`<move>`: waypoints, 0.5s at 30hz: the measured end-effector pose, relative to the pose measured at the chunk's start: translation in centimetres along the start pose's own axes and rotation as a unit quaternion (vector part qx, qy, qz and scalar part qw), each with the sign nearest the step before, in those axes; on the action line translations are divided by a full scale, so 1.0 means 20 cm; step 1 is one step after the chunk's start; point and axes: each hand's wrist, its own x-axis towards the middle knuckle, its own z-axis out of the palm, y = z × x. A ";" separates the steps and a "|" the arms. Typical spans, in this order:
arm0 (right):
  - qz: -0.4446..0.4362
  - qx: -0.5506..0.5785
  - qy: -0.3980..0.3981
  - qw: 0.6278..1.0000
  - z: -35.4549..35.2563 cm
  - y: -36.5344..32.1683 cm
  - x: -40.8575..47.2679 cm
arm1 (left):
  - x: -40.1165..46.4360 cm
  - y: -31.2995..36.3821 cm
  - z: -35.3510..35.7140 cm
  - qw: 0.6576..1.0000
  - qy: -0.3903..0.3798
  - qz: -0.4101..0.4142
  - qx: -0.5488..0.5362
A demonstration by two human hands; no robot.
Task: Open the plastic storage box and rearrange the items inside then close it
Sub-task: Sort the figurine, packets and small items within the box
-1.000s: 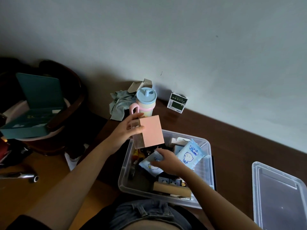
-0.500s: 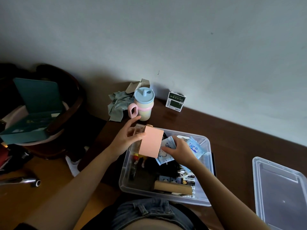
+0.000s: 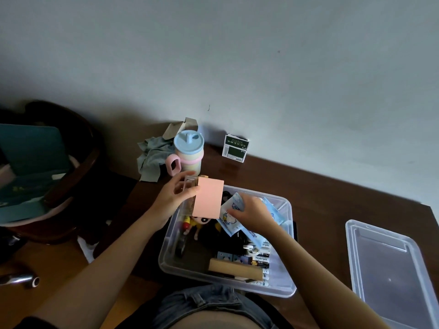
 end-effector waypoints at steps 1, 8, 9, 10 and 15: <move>-0.006 0.006 0.006 1.000 -0.01 0.00 0.02 | 0.01 0.01 0.00 1.000 -0.004 0.001 0.011; -0.023 -0.138 0.080 0.987 0.02 -0.02 0.09 | -0.01 0.08 -0.04 0.979 -0.081 0.076 0.169; -0.028 -0.172 0.107 0.979 0.03 -0.02 0.09 | -0.02 0.09 -0.04 0.971 -0.100 0.085 0.200; -0.035 -0.197 0.130 0.971 0.03 -0.03 0.09 | -0.03 0.10 -0.04 0.961 -0.118 0.089 0.233; -0.024 -0.195 0.158 0.968 0.06 -0.08 0.06 | -0.07 0.10 -0.03 0.862 -0.209 0.116 0.446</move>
